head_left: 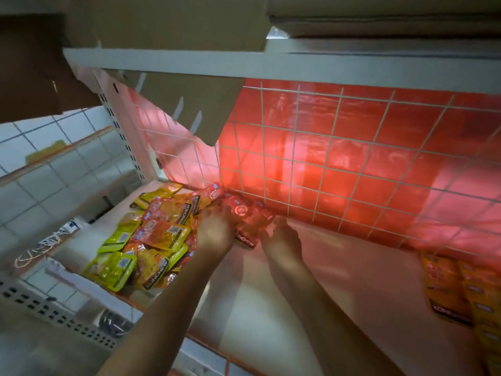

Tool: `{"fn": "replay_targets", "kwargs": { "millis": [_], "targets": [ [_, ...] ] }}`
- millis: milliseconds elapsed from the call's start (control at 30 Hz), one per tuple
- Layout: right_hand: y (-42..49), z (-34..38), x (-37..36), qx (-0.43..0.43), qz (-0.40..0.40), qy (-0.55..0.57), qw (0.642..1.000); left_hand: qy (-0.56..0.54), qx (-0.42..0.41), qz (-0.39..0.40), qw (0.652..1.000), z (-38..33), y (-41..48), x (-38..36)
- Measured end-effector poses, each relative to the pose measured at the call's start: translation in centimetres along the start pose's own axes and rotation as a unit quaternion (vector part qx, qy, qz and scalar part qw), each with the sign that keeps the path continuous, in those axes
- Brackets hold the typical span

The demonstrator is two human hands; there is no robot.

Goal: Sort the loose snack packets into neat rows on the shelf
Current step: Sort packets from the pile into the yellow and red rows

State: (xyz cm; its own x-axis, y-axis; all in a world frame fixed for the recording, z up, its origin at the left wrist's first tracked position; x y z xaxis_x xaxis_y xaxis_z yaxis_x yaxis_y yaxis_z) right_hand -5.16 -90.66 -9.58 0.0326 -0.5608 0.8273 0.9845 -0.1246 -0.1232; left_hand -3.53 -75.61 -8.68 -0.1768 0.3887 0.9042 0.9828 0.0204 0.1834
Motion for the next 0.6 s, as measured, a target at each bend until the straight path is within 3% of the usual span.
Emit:
{"fn": "replay_targets", "kwargs": {
  "millis": [200,400,600],
  "targets": [
    [2.5,3.3,-1.9,-0.079,-0.057,-0.067,0.993,-0.038,0.032,0.054,0.997,0.7,2.8,0.2],
    [3.1,3.6,-2.7,-0.077,-0.014,-0.099,0.992,-0.05,0.11,0.101,0.988,2.1,4.0,-0.4],
    [1.7,2.1,-1.0,-0.035,-0.033,-0.095,0.994,-0.01,0.063,0.041,0.997,-0.2,2.5,-0.5]
  ]
}}
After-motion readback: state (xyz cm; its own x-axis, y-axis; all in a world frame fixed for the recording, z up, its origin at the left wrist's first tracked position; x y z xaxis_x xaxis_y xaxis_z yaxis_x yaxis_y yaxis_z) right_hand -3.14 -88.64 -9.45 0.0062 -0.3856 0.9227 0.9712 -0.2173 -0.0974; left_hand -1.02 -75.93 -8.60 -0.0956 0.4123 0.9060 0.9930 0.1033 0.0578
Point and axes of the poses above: each hand's wrist, its own y-axis towards the middle knuckle, its own x-axis out of the back of the hand, z = x × y, the point moved 2 cm from there along y, towards the middle knuckle, and after that the axes turned 11 degrees about -y, right-handed, at the moved point
